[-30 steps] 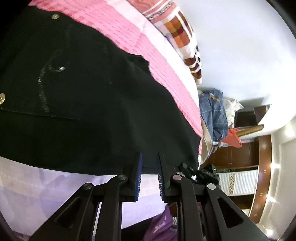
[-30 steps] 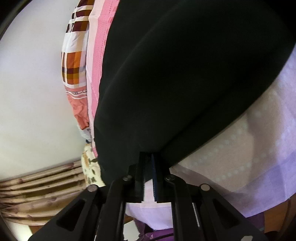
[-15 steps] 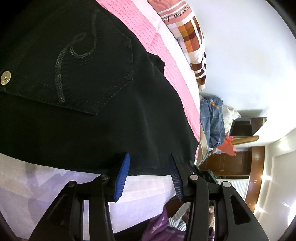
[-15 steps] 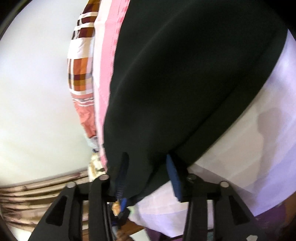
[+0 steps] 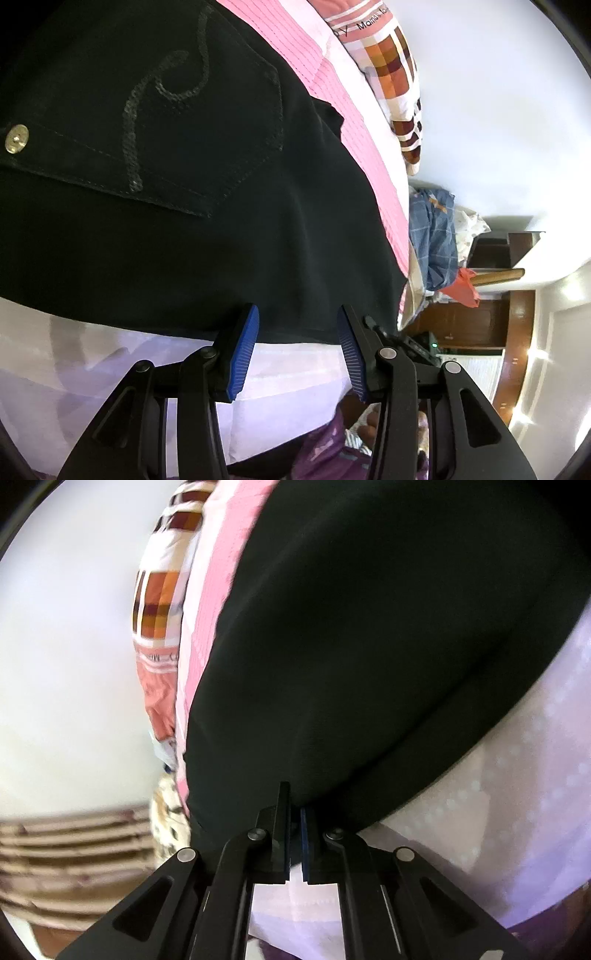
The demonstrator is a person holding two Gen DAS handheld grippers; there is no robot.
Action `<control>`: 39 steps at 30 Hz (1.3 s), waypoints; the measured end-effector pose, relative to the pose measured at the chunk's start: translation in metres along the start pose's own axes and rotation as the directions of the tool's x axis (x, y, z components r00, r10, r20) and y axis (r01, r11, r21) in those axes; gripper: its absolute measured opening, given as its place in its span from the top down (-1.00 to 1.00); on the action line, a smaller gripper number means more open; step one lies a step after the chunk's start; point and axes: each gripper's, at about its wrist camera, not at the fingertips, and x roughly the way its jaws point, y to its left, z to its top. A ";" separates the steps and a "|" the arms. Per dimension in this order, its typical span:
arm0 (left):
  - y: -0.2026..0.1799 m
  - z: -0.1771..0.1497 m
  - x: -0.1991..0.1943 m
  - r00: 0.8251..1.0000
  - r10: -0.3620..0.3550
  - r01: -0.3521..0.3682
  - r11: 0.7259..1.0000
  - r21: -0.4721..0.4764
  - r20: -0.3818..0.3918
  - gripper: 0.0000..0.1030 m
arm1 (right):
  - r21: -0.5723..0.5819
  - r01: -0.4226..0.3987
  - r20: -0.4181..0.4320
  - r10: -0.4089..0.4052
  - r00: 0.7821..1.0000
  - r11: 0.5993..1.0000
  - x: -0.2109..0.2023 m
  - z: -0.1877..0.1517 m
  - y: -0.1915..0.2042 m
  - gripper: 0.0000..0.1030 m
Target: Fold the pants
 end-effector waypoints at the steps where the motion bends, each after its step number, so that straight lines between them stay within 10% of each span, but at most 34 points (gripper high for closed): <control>1: 0.001 0.000 -0.001 1.000 0.001 -0.001 1.000 -0.003 0.002 0.11 | -0.004 0.000 -0.009 0.000 1.000 1.000 -0.002 -0.003 0.001 0.92; 16: 0.001 0.000 -0.001 0.999 0.052 -0.052 0.998 0.019 0.018 -0.06 | 0.120 -0.093 -0.045 0.099 0.994 0.988 -0.011 0.001 -0.031 0.86; 21: -0.001 0.002 -0.001 0.997 0.072 -0.072 0.997 0.029 0.011 -0.08 | 0.066 0.052 0.106 -0.058 0.993 0.997 -0.088 0.027 -0.051 0.78; 28: -0.004 0.001 0.004 0.995 0.104 -0.104 0.994 0.024 0.007 -0.09 | -0.016 0.249 0.406 -0.221 0.887 0.968 -0.206 0.113 -0.075 0.74; 39: -0.019 -0.004 0.013 0.987 0.160 -0.159 0.986 0.041 -0.005 -0.09 | -0.305 0.459 0.394 -0.328 0.859 0.834 -0.138 0.198 -0.028 0.72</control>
